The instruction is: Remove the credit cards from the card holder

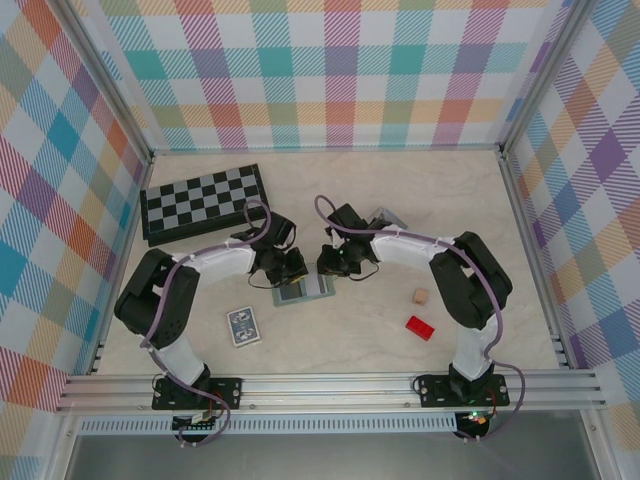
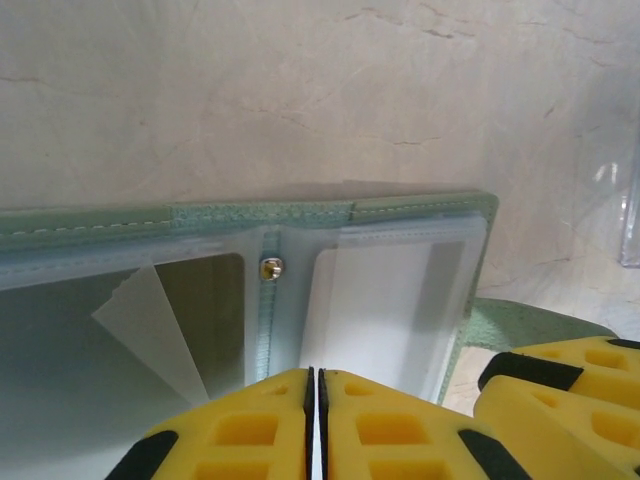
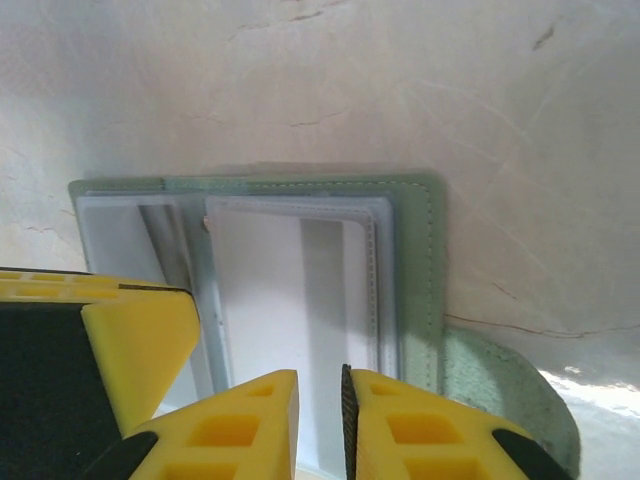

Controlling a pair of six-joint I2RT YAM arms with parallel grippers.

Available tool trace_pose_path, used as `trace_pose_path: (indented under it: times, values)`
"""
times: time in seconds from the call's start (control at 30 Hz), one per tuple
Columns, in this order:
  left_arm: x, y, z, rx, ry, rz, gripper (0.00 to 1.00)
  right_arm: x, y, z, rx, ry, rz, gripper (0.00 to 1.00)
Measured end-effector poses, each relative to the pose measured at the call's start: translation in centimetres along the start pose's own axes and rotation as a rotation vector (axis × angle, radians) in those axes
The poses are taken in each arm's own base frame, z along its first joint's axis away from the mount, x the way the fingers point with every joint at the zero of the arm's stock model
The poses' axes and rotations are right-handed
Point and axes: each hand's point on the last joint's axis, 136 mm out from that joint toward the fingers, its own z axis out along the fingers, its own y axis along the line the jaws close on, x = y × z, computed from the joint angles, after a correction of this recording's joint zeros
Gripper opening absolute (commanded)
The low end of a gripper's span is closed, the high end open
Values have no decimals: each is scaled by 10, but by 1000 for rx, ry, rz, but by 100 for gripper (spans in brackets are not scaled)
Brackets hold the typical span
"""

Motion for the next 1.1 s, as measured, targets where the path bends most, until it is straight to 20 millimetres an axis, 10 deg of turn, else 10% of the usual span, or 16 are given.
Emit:
trace_pose_path:
  times: [0.7,1.1]
  values:
    - [2,9,12,-33,23,-12,6,6,-7,12,6,52,20,20]
    - [-3,20,-11,-122,-35,17,21,4,21,2,-121,54,-3,21]
